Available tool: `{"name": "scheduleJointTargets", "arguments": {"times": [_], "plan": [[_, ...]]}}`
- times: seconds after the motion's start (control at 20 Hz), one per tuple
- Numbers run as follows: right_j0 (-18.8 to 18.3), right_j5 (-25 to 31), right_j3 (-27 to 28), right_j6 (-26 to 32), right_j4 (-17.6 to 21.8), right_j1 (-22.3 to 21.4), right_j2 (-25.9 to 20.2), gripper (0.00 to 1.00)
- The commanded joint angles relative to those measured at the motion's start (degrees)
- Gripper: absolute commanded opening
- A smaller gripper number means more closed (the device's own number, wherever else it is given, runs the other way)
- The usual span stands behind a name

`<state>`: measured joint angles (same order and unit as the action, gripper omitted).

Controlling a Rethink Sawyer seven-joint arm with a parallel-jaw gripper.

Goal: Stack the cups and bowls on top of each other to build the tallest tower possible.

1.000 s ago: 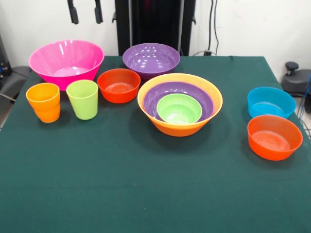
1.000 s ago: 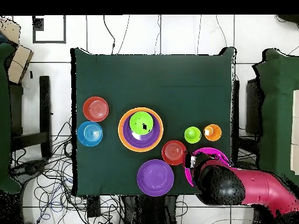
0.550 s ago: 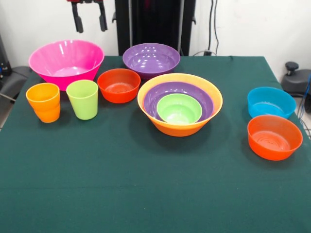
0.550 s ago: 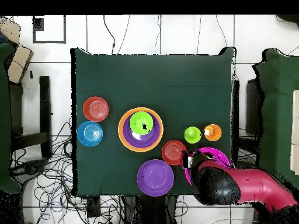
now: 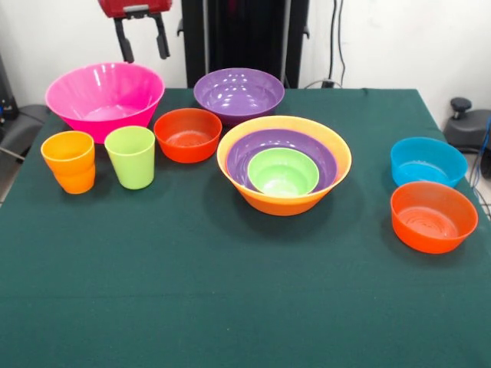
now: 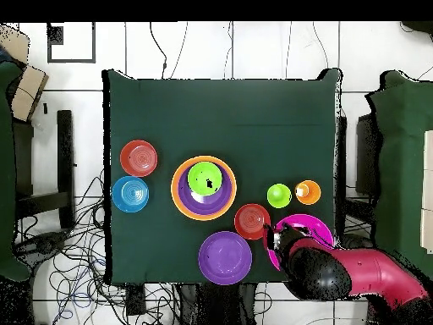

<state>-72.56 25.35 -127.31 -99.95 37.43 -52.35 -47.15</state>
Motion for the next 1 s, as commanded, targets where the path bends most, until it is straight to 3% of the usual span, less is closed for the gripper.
{"name": "scheduleJointTargets", "arguments": {"times": [0.05,0.35,1.0], "plan": [[3.0,-4.3,-1.5,3.7,7.8,4.1,-0.2,1.00],[4.4,-4.7,-0.8,1.7,8.0,3.6,-0.2,1.00],[11.8,-5.1,9.7,0.3,12.1,11.7,5.4,1.00]]}}
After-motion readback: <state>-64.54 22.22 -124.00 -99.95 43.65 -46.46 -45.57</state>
